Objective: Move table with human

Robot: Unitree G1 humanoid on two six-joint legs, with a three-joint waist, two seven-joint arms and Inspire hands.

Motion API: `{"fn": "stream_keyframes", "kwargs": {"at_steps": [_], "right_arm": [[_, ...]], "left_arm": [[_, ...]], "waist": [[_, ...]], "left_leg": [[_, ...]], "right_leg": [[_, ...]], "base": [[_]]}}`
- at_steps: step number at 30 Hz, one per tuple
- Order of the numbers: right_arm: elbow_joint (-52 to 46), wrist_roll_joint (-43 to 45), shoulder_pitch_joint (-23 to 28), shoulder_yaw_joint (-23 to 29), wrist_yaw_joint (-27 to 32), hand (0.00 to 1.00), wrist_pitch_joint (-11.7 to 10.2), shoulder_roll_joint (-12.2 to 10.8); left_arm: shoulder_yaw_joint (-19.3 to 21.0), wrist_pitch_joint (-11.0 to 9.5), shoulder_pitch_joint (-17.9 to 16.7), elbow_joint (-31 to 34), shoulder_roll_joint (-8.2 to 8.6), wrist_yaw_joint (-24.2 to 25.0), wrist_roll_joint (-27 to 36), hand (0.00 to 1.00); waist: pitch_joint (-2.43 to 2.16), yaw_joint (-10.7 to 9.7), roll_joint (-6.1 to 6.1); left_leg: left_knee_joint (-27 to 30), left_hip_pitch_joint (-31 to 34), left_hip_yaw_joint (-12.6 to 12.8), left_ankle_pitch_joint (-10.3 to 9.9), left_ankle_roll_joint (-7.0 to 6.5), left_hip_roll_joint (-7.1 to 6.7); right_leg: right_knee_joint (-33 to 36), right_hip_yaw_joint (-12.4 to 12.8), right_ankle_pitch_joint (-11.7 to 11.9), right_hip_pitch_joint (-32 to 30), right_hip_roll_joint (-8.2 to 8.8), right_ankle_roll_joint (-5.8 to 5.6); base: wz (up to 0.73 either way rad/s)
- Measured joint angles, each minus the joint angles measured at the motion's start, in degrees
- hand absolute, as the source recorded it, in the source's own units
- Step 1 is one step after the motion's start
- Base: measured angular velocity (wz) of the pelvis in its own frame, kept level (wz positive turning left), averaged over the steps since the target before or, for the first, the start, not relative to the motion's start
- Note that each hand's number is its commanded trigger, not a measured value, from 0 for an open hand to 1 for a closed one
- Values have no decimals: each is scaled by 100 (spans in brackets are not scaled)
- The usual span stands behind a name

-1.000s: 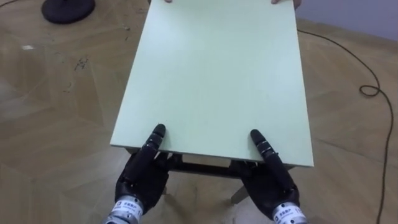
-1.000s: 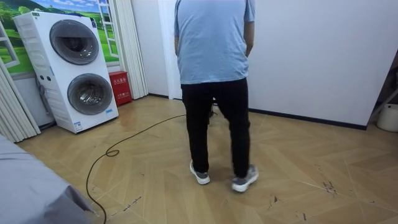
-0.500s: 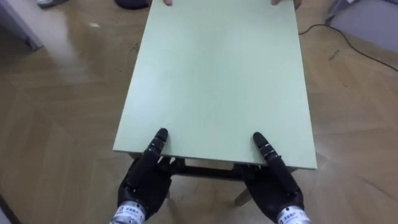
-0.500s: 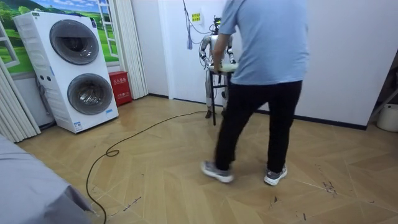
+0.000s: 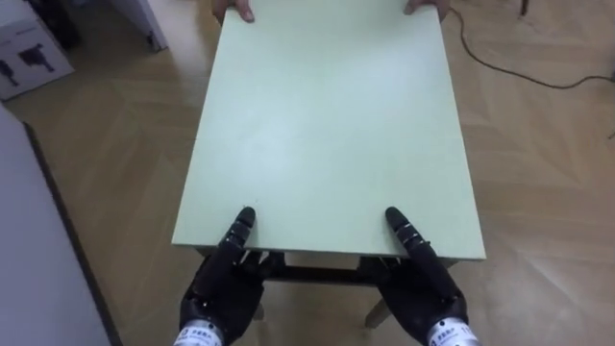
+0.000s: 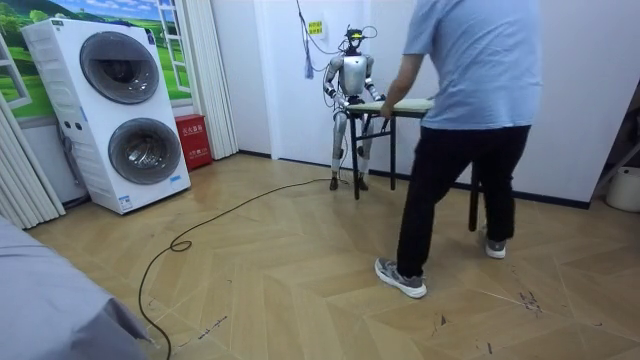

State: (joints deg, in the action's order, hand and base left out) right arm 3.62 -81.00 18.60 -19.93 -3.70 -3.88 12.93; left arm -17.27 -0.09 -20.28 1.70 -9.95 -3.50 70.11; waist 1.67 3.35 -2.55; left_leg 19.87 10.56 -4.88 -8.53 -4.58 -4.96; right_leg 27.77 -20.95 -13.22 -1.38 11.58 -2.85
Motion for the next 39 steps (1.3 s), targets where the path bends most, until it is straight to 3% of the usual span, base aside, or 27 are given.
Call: {"fn": "stream_keyframes", "kwargs": {"at_steps": [1, 2, 3, 4, 6, 7, 10, 16, 18, 26, 28, 31, 32, 33, 35, 36, 38, 39], "right_arm": [[-9, 60, 31, 43, 0, 100, 33, -85], [-24, 95, 33, 57, 0, 100, 30, -125], [-39, 93, 30, 61, 0, 100, 25, -142], [-39, 79, 39, 60, -1, 100, 16, -155], [-44, 70, -24, 57, -12, 100, -7, -150], [-44, 66, -61, 34, -13, 100, -46, -173], [-44, 49, -81, 44, -13, 100, -40, -190], [-44, 8, -101, -6, -3, 100, -43, -237], [-44, 16, -121, -10, 8, 100, -42, -235], [-38, 94, -227, -59, 9, 100, -50, -190], [-37, 94, -230, -55, 9, 100, -57, -187], [-37, 138, -247, -43, 9, 100, -57, -178], [-35, 201, -270, -15, 17, 100, -44, -176], [-36, 228, -278, -1, 30, 100, -41, -178], [-37, 232, -278, 14, 45, 100, -35, -164], [-40, 235, -266, 18, 45, 100, -35, -137], [-224, 264, -141, 124, 109, 100, -3, -105], [-244, 259, -130, 145, 159, 100, 33, -91]], "left_arm": [[3, -3, 5, 0, -8, 1, -6, 100], [5, -13, 29, 0, -54, 1, 0, 100], [-3, -12, 57, -7, -50, -1, -5, 100], [-16, -12, 54, -9, -36, -5, -9, 100], [3, -28, 88, 13, -30, -2, -51, 100], [35, -28, 145, 12, -33, -1, -73, 100], [108, -30, 161, 20, 23, 11, -194, 100], [189, -28, 168, 90, 35, -27, -330, 100], [197, -28, 163, 91, 34, -33, -319, 100], [236, -23, 120, 122, 22, -33, -190, 100], [236, -23, 137, 121, 36, -34, -197, 100], [227, -13, 142, 121, 28, -40, -150, 100], [229, 6, 141, 98, 37, -50, -91, 100], [229, 20, 140, 82, 57, -51, -84, 100], [233, 64, 143, 53, 99, -52, -67, 100], [232, 79, 150, 53, 78, -53, -67, 100], [193, 174, 244, 54, 45, -119, -66, 100], [186, 206, 246, 54, 44, -144, -66, 100]], "waist": [[-3, -122, 14], [-2, -212, 23], [4, -229, 45], [-16, -276, 36], [-26, -215, 25], [-10, -132, 56], [-22, 52, 95], [-16, 310, 129], [-15, 344, 141], [-7, 563, 158], [1, 522, 144], [19, 367, 121], [28, 294, 140], [33, 247, 131], [46, -130, 91], [41, -161, 95], [37, -110, 113], [37, -49, 113]], "left_leg": [[45, 44, -287, 39, -32, -130], [63, 101, -532, 105, -44, -286], [86, 141, -659, 153, -62, -417], [104, 172, -731, 178, -57, -492], [41, 285, -585, 245, -57, -450], [-10, 295, -599, 283, -52, -449], [-79, 287, -671, 305, -62, -432], [-169, 267, -949, 334, -100, -485], [-187, 271, -1017, 334, -100, -487], [-173, 326, -1571, 334, -101, -637], [-147, 307, -1805, 335, -101, -691], [-149, 276, -2124, 335, -99, -787], [-147, 283, -2079, 334, -100, -866], [-149, 316, -1831, 334, -102, -848], [-184, 520, 271, 301, -152, -468], [-238, 505, 329, 262, -170, -442], [-472, 416, 294, 244, -152, -445], [-458, 396, 321, 248, -158, -446]], "right_leg": [[-178, 542, -302, -56, -234, 82], [-474, 994, -433, -190, -467, 140], [-590, 1467, -320, -399, -657, 124], [-563, 1571, -312, -426, -707, 147], [-618, 1364, -290, -427, -684, 162], [-669, 1260, -271, -371, -674, 158], [-1030, 1103, -152, -151, -734, 147], [-1546, 1131, 112, 123, -830, 94], [-1641, 1116, 196, 173, -863, 123], [-1683, 921, 235, 251, -881, 127], [-1593, 776, 199, 232, -885, 148], [-1922, 813, 150, 202, -1005, 210], [-1879, 760, 196, 162, -949, 210], [-1886, 629, 181, 201, -909, 197], [-1845, 389, 74, 292, -878, 204], [-1760, 449, 20, 240, -887, 202], [-1689, 968, -26, 51, -868, 190], [-1706, 1163, 11, -8, -807, 132]], "base": [[129], [148], [125], [99], [62], [47], [35], [22], [24], [34], [60], [59], [43], [65], [96], [75], [19], [-11]]}}
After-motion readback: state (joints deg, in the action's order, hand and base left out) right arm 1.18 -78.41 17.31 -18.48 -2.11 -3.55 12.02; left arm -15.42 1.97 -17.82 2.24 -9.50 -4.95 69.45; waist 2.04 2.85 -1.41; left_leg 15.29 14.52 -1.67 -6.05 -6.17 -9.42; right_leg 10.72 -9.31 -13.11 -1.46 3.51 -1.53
